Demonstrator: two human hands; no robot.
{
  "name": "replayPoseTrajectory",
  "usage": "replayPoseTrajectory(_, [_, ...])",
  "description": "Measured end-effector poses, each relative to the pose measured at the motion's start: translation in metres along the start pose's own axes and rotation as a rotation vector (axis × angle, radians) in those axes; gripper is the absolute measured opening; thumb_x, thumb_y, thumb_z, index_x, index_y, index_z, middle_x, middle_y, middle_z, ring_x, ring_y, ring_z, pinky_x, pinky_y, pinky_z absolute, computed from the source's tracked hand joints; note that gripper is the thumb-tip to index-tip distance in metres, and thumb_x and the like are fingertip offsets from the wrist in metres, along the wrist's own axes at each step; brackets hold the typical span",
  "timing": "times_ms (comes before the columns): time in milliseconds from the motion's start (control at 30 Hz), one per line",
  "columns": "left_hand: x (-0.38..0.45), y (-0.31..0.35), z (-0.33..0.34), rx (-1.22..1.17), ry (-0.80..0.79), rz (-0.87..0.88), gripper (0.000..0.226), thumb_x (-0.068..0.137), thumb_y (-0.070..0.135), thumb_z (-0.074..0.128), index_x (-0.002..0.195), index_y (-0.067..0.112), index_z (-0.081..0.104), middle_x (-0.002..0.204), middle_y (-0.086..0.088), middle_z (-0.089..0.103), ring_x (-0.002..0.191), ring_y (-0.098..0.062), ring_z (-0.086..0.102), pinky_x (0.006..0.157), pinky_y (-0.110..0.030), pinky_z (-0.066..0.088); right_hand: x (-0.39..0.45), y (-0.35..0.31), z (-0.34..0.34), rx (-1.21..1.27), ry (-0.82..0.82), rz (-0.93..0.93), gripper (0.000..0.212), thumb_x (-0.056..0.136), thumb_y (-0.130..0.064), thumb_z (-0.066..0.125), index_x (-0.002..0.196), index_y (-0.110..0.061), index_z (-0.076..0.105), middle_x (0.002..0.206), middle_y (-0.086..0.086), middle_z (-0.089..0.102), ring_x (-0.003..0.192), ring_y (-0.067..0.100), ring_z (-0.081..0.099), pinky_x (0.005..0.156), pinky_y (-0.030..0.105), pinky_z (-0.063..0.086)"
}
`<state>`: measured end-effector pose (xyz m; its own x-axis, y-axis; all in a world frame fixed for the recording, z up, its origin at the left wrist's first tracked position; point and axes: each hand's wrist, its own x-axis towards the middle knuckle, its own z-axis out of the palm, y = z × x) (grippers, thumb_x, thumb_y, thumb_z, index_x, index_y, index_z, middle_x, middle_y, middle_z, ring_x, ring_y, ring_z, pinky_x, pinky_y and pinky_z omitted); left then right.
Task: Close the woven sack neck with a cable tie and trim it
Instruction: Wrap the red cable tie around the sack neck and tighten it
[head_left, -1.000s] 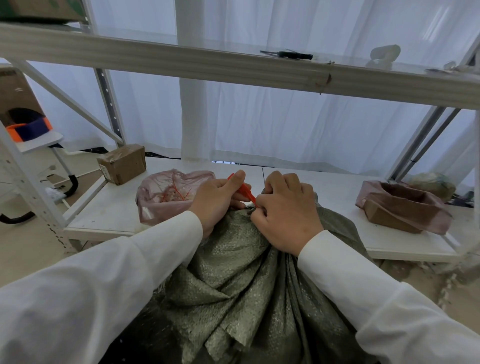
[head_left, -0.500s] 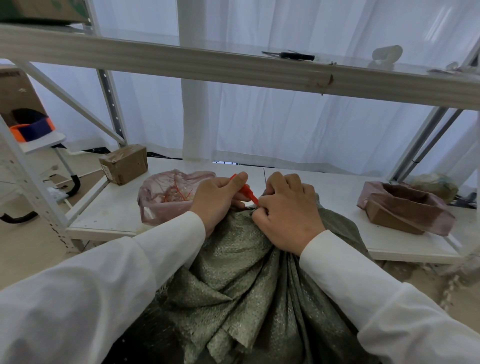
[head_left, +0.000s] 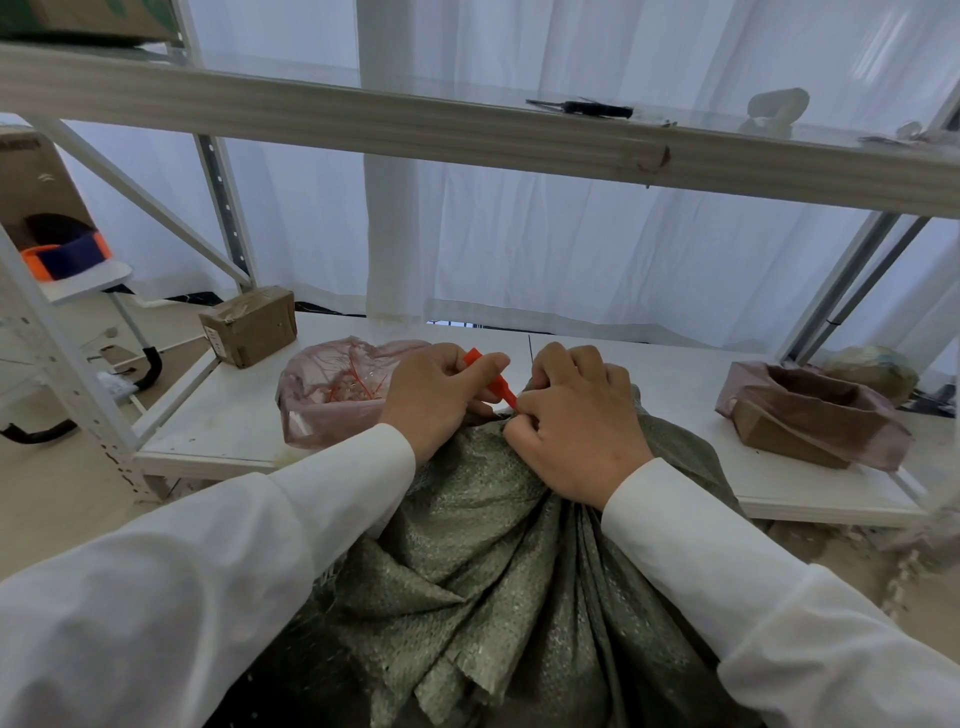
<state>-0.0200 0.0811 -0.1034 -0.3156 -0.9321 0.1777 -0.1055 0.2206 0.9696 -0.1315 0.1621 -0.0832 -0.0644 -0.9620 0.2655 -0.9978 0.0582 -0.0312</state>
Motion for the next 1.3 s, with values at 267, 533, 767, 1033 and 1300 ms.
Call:
replayPoseTrajectory(267, [0.001,-0.001,-0.002,0.088,-0.002,0.048,0.032,0.081,0.03,0.067,0.077,-0.002,0.064,0.067,-0.002,0.071,0.061,-0.019,0.07,0.071,-0.039,0.059,0.001,0.001,0.001,0.007,0.01,-0.013,0.043,0.078,-0.038,0.027,0.081,-0.02,0.066,0.098,-0.008,0.032,0.106,0.019,0.03,0.085,0.032,0.02])
replayPoseTrajectory(533, [0.002,-0.003,-0.003,0.171,-0.008,0.106,0.033,0.081,0.032,0.067,0.072,0.0,0.062,0.065,0.0,0.07,0.062,-0.019,0.07,0.071,-0.045,0.059,0.001,0.0,0.0,0.0,-0.011,-0.027,0.045,0.077,-0.038,0.026,0.085,-0.02,0.066,0.098,-0.007,0.032,0.107,0.02,0.03,0.088,0.034,0.022])
replayPoseTrajectory(767, [0.001,-0.004,-0.004,0.247,-0.004,0.15,0.034,0.08,0.036,0.066,0.071,0.003,0.062,0.063,0.004,0.07,0.06,-0.015,0.07,0.07,-0.044,0.059,0.0,0.001,0.0,-0.003,-0.016,-0.039,0.043,0.081,-0.039,0.029,0.087,-0.02,0.067,0.098,-0.007,0.032,0.108,0.019,0.03,0.087,0.033,0.021])
replayPoseTrajectory(1033, [0.001,-0.008,-0.011,0.508,-0.003,0.345,0.041,0.076,0.055,0.057,0.065,0.015,0.057,0.065,0.002,0.067,0.063,-0.017,0.066,0.067,-0.044,0.054,-0.001,0.002,0.002,0.05,0.011,-0.01,0.045,0.075,-0.038,0.025,0.082,-0.02,0.066,0.102,-0.008,0.037,0.108,0.019,0.031,0.087,0.033,0.021])
replayPoseTrajectory(1300, [0.001,-0.006,-0.015,0.658,-0.074,0.54,0.038,0.077,0.059,0.045,0.063,0.024,0.046,0.06,0.003,0.061,0.061,-0.023,0.06,0.055,-0.029,0.042,-0.001,0.01,0.001,0.113,-0.041,-0.02,0.027,0.093,-0.033,0.039,0.094,-0.021,0.064,0.111,-0.006,0.037,0.113,0.018,0.027,0.092,0.032,0.016])
